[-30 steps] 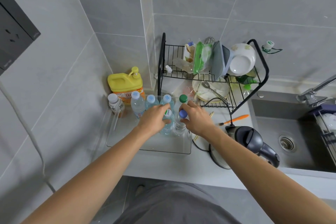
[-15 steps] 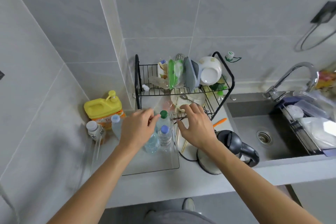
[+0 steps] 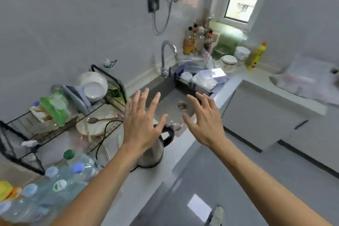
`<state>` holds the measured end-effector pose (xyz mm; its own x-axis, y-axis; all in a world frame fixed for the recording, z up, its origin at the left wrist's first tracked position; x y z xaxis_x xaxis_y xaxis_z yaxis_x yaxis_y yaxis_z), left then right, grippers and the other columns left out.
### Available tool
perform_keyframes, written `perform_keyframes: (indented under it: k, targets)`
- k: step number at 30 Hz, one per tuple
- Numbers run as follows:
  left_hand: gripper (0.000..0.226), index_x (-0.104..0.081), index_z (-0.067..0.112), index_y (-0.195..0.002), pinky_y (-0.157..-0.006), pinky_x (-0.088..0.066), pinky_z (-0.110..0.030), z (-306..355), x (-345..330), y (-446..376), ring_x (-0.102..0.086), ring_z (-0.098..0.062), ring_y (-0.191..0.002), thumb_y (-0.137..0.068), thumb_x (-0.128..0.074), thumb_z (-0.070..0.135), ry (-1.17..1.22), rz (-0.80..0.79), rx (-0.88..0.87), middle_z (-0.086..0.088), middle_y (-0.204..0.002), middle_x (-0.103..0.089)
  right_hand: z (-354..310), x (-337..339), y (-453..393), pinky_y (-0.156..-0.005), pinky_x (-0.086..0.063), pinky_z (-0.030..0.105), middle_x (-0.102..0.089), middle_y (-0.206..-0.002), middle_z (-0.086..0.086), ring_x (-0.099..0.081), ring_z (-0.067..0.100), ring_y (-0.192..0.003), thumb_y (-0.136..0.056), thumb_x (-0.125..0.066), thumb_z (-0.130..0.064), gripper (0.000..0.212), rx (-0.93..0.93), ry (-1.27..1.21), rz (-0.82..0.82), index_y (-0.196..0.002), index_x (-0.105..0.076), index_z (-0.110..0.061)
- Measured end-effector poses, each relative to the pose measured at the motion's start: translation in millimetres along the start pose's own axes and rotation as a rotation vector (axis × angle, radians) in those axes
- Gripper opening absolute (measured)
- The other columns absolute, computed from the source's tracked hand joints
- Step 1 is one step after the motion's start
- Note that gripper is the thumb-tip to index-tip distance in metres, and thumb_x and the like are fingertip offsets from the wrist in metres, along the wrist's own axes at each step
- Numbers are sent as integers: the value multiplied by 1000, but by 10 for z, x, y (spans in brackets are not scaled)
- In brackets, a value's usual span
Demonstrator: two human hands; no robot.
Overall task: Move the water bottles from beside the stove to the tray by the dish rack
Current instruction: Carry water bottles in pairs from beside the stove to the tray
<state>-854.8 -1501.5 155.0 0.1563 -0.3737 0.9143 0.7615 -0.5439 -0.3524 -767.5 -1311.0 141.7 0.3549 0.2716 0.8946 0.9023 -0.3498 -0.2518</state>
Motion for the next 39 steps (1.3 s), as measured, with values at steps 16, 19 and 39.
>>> perform_keyframes:
  k: [16,19,39]
  targets:
    - [75,-32,31,-164,-126,-23,-57,5150,-1535,-1111,-21,-31,-160,-99,-32,67,165,-145,-557,-9,-171,-30,4418,2385,1478,-131,-12,46,-25,-172,0,-16,22,-161,-97,-35,-63,73,-601,125,235,-164,-28,-34]
    - [74,-27,33,-165,-128,-21,-56,6093,-1757,-1123,-19,-30,-161,-100,-31,68,182,-164,-680,-8,-172,-26,5080,2716,1885,-132,-12,45,-24,-173,0,-16,23,-161,-100,-40,-60,70,-716,158,266,-164,-28,-33]
    - [71,-27,29,-165,-130,-15,-54,10922,-3462,-1777,-15,-30,-162,-104,-31,64,470,-358,-1170,-11,-172,-25,8781,4202,2835,-129,-20,50,-27,-172,0,-25,24,-158,-101,-41,-61,70,-1269,235,477,-163,-32,-31]
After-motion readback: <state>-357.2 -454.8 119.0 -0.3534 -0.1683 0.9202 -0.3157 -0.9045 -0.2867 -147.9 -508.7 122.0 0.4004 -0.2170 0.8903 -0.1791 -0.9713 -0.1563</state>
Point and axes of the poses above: each hand's wrist, its own y-axis away from the middle knuckle, its own x-axis out of the back of the hand, z = x × y, the point moved 7 cm from there along -y, towards the middle knuckle
